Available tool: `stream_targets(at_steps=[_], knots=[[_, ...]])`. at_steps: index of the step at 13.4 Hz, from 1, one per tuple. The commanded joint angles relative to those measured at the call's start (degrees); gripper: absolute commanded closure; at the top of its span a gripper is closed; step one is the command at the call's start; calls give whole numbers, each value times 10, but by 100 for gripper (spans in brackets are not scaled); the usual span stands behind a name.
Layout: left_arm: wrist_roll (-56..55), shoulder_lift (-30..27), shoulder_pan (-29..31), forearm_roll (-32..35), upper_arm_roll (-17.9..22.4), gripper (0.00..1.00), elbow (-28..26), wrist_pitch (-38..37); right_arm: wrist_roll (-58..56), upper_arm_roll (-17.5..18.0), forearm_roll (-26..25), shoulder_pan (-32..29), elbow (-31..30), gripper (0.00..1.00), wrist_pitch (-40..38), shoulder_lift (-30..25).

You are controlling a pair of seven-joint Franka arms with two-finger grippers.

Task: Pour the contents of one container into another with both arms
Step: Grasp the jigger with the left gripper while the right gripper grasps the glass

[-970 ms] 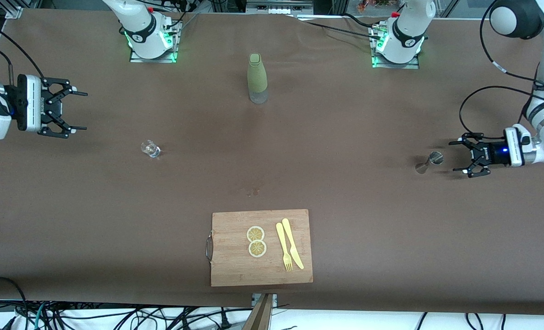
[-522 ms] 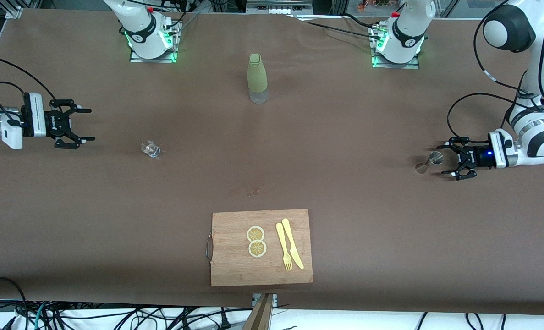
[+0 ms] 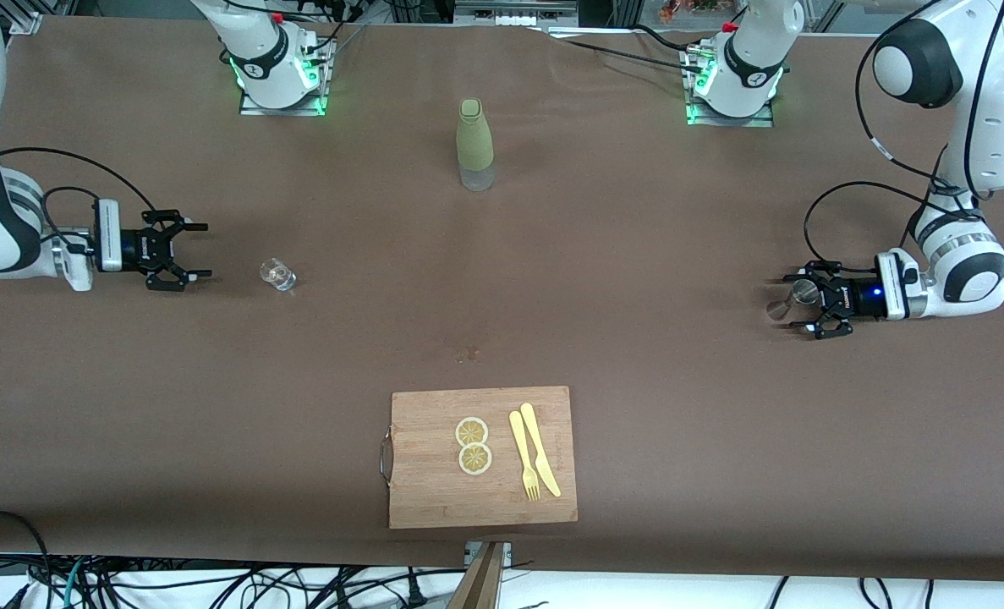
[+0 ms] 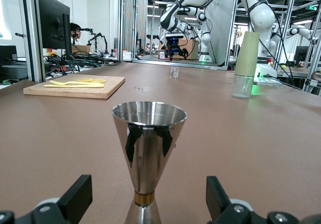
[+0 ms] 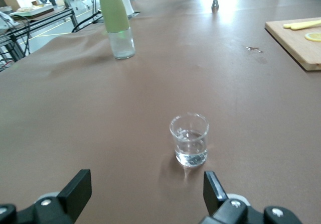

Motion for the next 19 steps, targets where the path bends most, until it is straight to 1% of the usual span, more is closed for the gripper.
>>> stream_targets(at_steps=[1,2,3,6,8,10,11,14,16,18,19], knots=[[35,3,-2,-16,5,11,-3,4,-9,9,27,-1,2,1,11,18],[35,3,-2,-16,5,23,-3,4,-10,16,48,0,2,1,12,34],[35,3,-2,-15,5,37,-3,4,-20,29,58,0,2,1,28,43],[35,5,-2,-13,5,50,-3,4,-26,37,87,10,2,1,42,51],[35,12,-2,-11,5,68,-2,4,-37,38,93,17,2,1,46,51],[35,16,-2,-8,6,88,0,6,-75,38,112,28,2,1,55,55],[34,21,-2,-9,6,100,1,6,-96,38,116,30,2,1,59,55],[17,22,-12,-13,5,100,7,6,-136,38,118,30,0,1,49,72],[-22,16,-28,-20,-1,100,7,5,-142,38,119,30,0,1,43,80],[-42,12,-63,-65,-7,100,13,6,-142,38,119,30,-1,1,42,81],[-55,15,-93,-88,-7,100,14,6,-142,38,120,30,-1,1,42,84]])
